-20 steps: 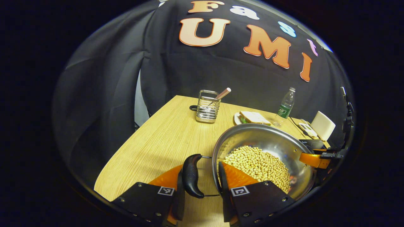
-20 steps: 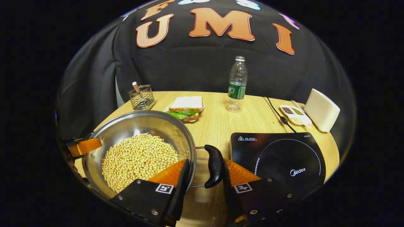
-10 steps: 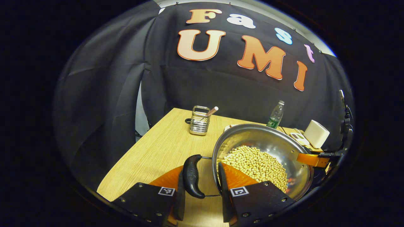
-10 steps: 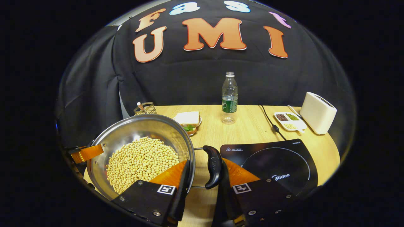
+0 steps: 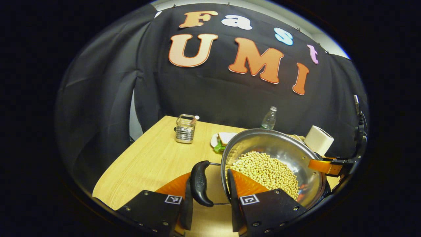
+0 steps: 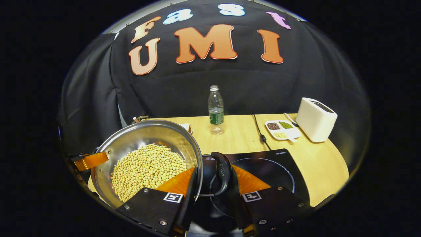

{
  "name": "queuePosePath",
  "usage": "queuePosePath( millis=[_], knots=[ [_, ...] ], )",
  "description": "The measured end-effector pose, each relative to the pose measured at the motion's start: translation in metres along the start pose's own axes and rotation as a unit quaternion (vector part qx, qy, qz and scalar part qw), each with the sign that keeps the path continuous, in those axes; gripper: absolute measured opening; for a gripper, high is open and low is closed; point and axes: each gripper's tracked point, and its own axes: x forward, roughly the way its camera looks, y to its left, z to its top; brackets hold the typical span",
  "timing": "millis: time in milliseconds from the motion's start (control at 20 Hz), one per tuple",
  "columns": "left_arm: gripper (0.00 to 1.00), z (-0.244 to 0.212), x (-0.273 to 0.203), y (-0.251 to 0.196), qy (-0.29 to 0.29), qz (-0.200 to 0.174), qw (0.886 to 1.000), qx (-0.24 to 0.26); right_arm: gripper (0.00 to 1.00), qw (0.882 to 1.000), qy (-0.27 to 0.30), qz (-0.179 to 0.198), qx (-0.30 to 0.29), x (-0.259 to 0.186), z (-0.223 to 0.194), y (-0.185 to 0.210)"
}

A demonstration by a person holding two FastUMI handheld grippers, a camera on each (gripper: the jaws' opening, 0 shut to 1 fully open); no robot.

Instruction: First push the handle of the pot to place it horizontally, then grasp the pot with both hands and set it on the induction cooktop.

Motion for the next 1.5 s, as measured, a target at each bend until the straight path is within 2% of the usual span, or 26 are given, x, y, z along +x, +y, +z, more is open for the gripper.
queuePosePath(
  millis=[350, 800, 850, 900, 1500],
  knots=[
    [0.48, 0.003, 0.0, -0.068, 0.001, -0.03, 0.999, 0.025, 0.51, 0.999, -0.003, -0.025, 0.025, -0.02, -0.001, -0.061],
    [0.48, -0.009, 0.004, -0.144, 0.016, -0.064, 0.997, 0.031, 0.51, 0.998, 0.001, -0.052, 0.045, -0.036, -0.01, -0.134],
    [0.48, -0.012, 0.005, -0.151, 0.018, -0.066, 0.997, 0.032, 0.47, 0.997, 0.002, -0.054, 0.047, -0.038, -0.011, -0.14],
    [0.48, -0.014, 0.007, -0.159, 0.021, -0.069, 0.997, 0.032, 0.51, 0.997, 0.004, -0.056, 0.049, -0.039, -0.012, -0.147],
    [0.48, -0.052, 0.03, -0.218, 0.065, -0.101, 0.992, 0.028, 0.52, 0.994, 0.033, -0.078, 0.063, -0.035, -0.035, -0.21]
  ],
)
